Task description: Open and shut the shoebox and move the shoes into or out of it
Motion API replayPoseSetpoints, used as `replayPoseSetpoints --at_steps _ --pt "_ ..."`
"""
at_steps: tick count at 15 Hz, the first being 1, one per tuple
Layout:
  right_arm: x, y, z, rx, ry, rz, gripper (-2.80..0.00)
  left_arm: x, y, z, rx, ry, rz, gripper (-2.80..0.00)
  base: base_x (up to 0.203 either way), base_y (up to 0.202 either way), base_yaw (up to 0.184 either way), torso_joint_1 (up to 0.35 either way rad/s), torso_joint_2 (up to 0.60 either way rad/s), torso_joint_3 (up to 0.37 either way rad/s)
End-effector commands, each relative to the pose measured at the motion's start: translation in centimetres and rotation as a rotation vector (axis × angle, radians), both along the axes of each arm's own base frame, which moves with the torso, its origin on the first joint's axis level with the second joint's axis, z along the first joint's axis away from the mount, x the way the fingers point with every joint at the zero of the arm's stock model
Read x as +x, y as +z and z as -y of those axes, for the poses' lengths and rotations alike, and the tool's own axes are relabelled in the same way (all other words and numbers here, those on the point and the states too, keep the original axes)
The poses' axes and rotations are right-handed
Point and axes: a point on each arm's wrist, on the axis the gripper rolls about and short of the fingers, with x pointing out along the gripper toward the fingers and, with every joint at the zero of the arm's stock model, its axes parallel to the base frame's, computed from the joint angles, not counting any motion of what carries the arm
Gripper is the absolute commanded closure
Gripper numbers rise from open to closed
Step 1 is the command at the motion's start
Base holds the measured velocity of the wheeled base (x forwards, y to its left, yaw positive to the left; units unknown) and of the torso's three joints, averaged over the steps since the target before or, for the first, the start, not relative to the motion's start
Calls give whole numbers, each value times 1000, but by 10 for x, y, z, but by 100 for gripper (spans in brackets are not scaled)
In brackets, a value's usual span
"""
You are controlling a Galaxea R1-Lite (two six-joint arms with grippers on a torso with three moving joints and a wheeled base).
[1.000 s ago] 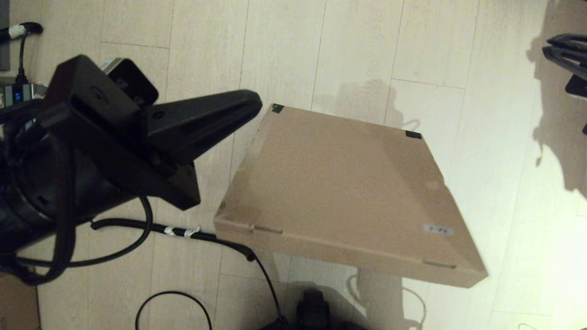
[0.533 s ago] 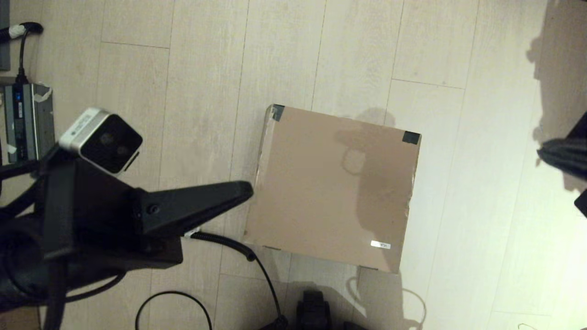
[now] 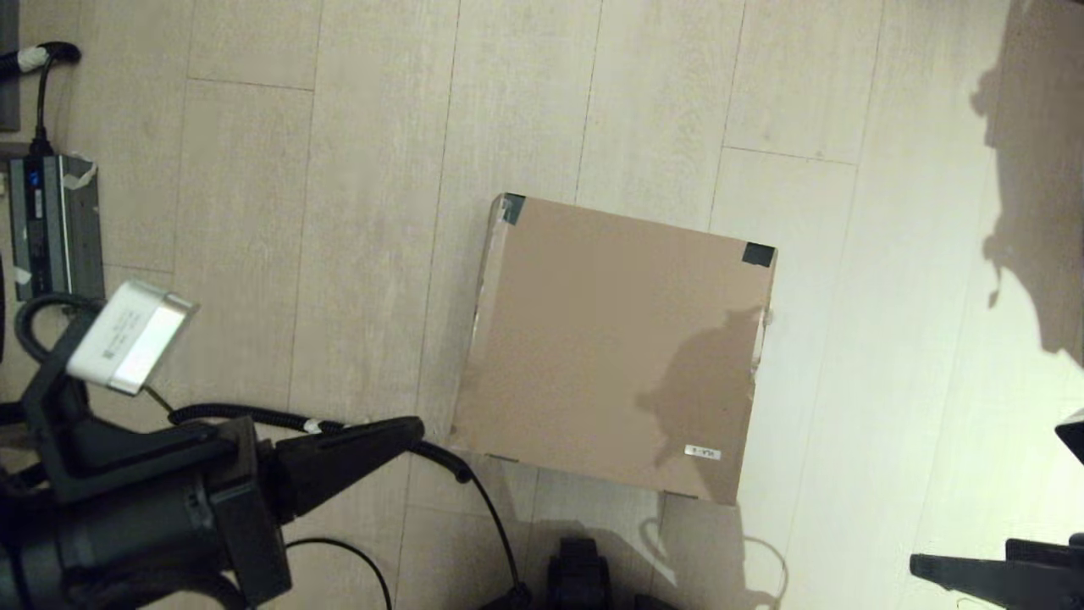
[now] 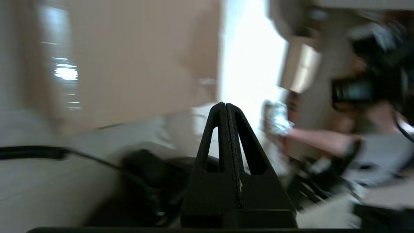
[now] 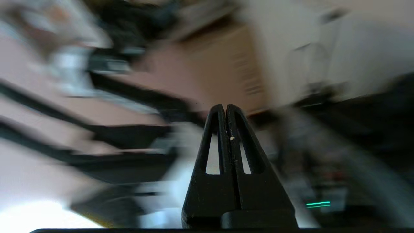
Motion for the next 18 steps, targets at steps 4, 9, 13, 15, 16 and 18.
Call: replayPoseSetpoints --at_steps 4,9,13,15,16,18 --pt "1 -32 8 -503 -461 243 0 -4 4 -8 -10 118 28 0 0 0 0 0 0 0" --pt "-28 11 18 -768 -896 417 0 2 -3 -39 75 524 -42 0 0 0 0 0 0 0" --pt "-101 24 23 -775 -1053 619 0 -29 -3 -84 32 815 41 0 0 0 0 0 0 0" --pt "-139 3 25 -825 -1118 646 0 -64 -19 -92 68 844 105 0 0 0 0 0 0 0" --pt "-150 -11 26 -846 -1139 646 0 -79 -32 -94 114 851 130 0 0 0 0 0 0 0" --pt "-151 -45 27 -932 -1167 569 0 -109 -61 -98 220 863 155 0 0 0 0 0 0 0"
